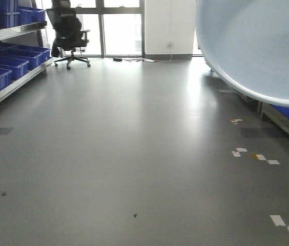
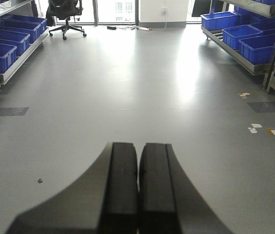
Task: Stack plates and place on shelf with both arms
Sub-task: 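Hold the plate stack in the right gripper while the base drives away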
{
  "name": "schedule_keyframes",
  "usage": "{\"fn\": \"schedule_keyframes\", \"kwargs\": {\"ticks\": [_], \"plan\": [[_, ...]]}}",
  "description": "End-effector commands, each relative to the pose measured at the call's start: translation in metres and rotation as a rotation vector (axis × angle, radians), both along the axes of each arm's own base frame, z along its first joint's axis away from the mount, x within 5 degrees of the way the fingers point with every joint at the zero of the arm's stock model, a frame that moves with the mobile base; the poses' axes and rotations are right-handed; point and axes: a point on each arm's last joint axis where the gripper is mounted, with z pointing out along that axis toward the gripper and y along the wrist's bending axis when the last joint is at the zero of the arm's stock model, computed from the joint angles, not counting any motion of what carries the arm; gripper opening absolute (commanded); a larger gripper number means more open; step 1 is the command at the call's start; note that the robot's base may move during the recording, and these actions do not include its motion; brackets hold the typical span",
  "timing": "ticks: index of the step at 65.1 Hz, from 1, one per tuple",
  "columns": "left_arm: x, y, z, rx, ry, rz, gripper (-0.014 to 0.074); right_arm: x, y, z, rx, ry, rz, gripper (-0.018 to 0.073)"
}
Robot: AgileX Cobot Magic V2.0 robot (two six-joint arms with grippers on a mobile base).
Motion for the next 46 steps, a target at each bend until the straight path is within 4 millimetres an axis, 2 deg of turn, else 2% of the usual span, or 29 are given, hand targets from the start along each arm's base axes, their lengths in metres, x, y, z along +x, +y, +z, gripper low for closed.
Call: {"fn": "schedule_keyframes", "kwargs": {"ticks": [1,46], "plan": [[0.0010,0.0002,0.0172,-0.017,-0.107,0.004,0.0083,0.0020,-0.0033,0.0190,0.006,-0.123,-0.034,0.0048],[0.0010,0.0002,0.0172,-0.017,-0.107,0.004,0.0083,0.0020,-0.0033,0.0190,0.006,-0.123,-0.034,0.0048]]}}
